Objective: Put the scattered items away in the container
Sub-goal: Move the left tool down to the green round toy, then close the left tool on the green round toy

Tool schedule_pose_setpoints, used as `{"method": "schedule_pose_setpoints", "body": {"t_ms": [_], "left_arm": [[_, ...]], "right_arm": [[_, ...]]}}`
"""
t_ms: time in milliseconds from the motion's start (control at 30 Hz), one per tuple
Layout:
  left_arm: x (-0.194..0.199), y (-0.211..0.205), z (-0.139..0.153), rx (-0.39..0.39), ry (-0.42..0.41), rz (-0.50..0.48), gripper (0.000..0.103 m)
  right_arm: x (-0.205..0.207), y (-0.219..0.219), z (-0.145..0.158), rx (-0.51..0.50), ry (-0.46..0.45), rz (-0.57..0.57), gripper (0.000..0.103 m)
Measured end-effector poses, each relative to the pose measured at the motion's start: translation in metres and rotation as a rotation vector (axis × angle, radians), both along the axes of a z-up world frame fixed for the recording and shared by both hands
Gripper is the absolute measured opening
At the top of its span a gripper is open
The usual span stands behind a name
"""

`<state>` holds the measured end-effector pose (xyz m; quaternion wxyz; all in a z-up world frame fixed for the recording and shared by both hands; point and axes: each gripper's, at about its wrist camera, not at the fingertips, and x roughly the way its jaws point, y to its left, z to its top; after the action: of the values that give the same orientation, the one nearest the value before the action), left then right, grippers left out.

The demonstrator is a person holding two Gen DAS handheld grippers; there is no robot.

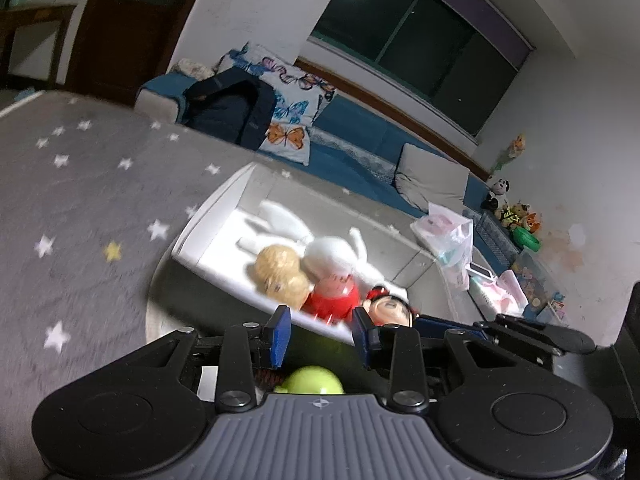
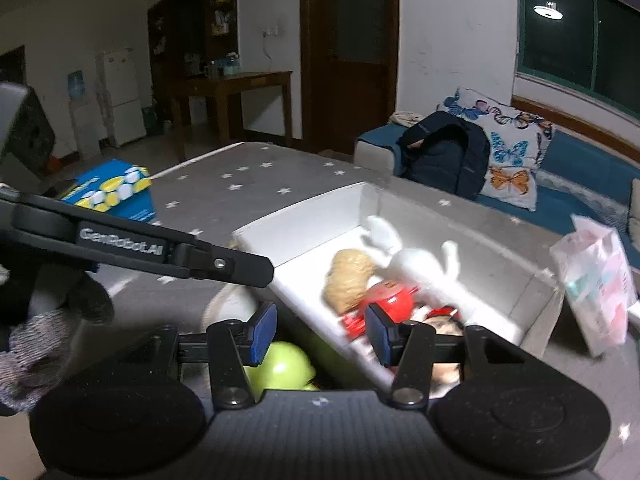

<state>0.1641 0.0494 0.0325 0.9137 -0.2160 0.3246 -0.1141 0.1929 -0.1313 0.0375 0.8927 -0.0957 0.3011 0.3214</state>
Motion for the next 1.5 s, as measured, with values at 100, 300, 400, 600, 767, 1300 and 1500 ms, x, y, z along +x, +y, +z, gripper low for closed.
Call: {"method": "schedule_pose_setpoints", "body": {"t_ms": [100,300,400,600,767,1300,1500], "left_arm": [[-0.004,0.005,-0.014,-0.040,0.042,0.008,0.035],[-0.005,0.012,-0.033,-0.115,0.101,0.001,0.036],[-0.005,0.014,-0.037,-0.135,0.109,-0.008,0.036],[0.000,0.014,-0.045,-0.156,0.134,-0.011,0.036],[0.003,0.015,-0.050,-0.164,0.149,-0.005,0.036],[0.010,0.013,-0.056,-0.179,0.164,0.002,0.037],[0.003,0.014,-0.051,-0.185,0.159,-0.009,0.035]], "right_arm": [[-0.013,0.006,-0.013,-0.003,0.016,0.012,0.050],[-0.024,0.016,-0.038,-0.026,0.046,0.007,0.050],[-0.023,0.018,-0.043,-0.030,0.056,-0.003,0.050],[-0.017,0.023,-0.053,-0.033,0.075,-0.011,0.050],[-0.012,0.026,-0.059,-0.036,0.088,-0.014,0.050],[-0.008,0.039,-0.069,-0.104,0.039,-0.015,0.048],[-0.016,0.037,-0.065,-0.089,0.032,-0.009,0.048]]}}
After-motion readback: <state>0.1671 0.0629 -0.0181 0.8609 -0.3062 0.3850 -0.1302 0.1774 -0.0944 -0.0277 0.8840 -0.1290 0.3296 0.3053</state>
